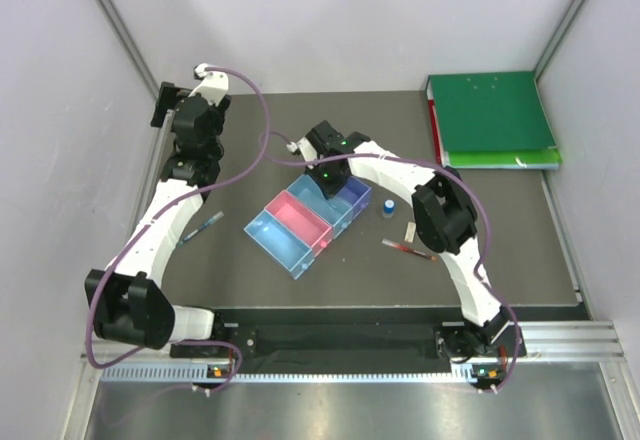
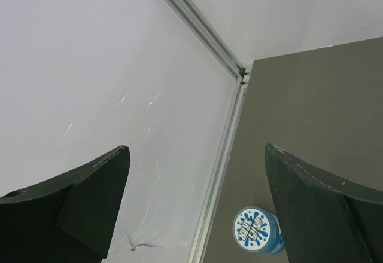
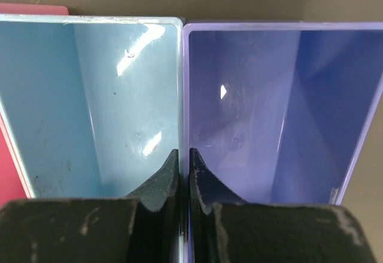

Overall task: Sort the stationery into containers
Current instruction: Move the storage box to the center of the board.

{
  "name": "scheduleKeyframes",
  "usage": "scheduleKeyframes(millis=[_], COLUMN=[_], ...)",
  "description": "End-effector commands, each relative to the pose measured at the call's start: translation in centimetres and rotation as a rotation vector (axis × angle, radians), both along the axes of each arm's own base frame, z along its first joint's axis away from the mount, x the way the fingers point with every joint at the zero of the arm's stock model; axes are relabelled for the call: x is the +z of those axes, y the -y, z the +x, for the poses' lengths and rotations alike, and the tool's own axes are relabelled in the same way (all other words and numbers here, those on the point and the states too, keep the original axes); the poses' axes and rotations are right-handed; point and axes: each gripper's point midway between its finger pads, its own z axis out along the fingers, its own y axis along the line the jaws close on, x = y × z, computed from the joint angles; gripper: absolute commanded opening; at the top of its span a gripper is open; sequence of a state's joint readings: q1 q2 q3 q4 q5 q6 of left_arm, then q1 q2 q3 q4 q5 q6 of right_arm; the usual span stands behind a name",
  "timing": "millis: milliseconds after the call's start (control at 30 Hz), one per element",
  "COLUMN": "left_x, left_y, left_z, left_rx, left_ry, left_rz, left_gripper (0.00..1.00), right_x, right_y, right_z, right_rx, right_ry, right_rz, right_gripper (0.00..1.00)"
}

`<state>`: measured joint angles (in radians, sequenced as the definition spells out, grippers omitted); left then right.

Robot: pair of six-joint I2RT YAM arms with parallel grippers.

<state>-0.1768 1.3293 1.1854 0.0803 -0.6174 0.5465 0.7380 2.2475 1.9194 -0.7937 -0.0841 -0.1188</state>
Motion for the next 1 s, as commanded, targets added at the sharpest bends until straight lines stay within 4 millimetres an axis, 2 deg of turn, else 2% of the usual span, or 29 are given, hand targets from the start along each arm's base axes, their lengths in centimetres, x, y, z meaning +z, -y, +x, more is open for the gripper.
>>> scheduleKeyframes(millis=[0,267,600,700,800,967], left_x=[1.8,1.5,0.7,1.0,1.4,1.6], left_y=[0.0,0.3,0.5,0.6,0.6,0.8], left_z=[0.4,1.4,2.3,2.6,2.9,3.3], left_rx=[-0.01,-0.022,-0.032,-0.036,-0.033,-0.041], left_ry=[0.063,0.054,0.024,0.023,0.023,0.01], left_rz=[0.0,0.006,0.023,0.029,0.034,0.038], left_gripper=[0.99,0.99,0.99,0.99,0.99,0.99], right_x=[-1.0,-1.0,-1.3,-1.3,-1.5,-1.2], right_y=[-0.4,0.6,2.9,4.0,6.0,10.4], right_z=[1.6,3.8,6.7,7.7,9.2,12.1], right_rx=[-0.067,-0.189,-0.474,-0.531,-0.592,-0.708], right_ry=[0.047,0.107,0.087,0.071,0.076,0.128], right_rz=[-0.027,-0.061,-0.01,0.013,0.014,-0.018], right_gripper=[0.0,0.0,0.0,0.0,0.0,0.0])
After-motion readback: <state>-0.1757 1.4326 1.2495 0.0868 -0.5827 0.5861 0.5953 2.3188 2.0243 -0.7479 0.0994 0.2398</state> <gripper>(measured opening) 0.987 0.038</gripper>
